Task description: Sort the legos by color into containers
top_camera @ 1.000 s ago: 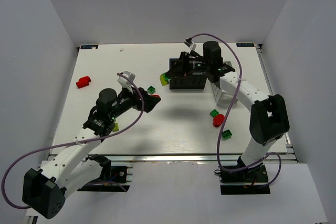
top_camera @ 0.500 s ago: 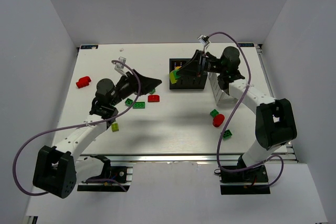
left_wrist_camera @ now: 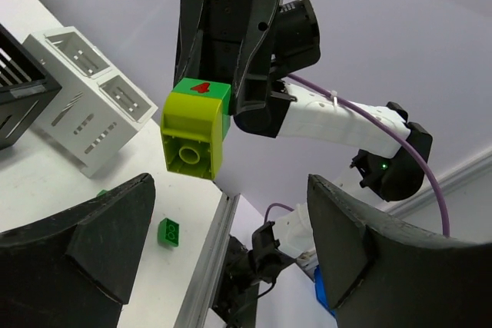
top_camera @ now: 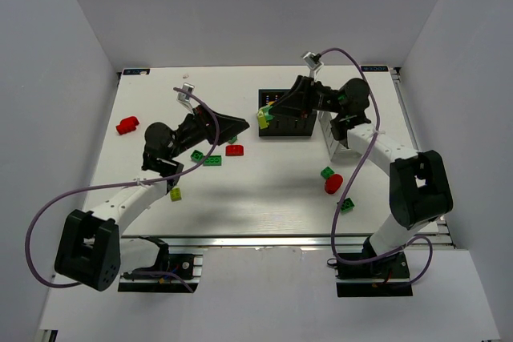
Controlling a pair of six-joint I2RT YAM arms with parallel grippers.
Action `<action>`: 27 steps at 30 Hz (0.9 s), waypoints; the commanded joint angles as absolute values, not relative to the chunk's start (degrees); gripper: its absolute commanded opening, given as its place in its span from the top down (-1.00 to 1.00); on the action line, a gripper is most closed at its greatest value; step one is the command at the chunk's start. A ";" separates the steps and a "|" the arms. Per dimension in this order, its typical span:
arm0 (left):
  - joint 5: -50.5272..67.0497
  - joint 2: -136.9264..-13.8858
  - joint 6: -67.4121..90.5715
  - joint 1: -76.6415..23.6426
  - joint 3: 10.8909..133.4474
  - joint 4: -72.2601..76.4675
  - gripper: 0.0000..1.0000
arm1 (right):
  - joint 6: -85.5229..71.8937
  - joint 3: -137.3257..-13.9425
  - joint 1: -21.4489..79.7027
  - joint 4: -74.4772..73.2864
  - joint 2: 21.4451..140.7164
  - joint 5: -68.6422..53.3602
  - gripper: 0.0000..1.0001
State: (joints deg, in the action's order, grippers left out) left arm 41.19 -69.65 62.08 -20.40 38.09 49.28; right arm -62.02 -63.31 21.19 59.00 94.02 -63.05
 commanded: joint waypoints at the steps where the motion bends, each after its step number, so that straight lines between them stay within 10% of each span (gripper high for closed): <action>1: 43.07 -69.70 63.63 -20.30 39.02 53.44 -0.77 | -65.47 -64.25 22.32 64.25 93.16 -61.88 1.00; 27: 44.91 -74.00 67.67 -20.65 38.76 59.32 -0.45 | -69.70 -65.65 26.98 67.24 95.01 -58.89 1.00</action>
State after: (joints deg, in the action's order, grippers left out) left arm 43.46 -73.84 66.32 -20.43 38.09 55.92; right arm -69.45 -63.31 26.39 63.33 94.24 -59.94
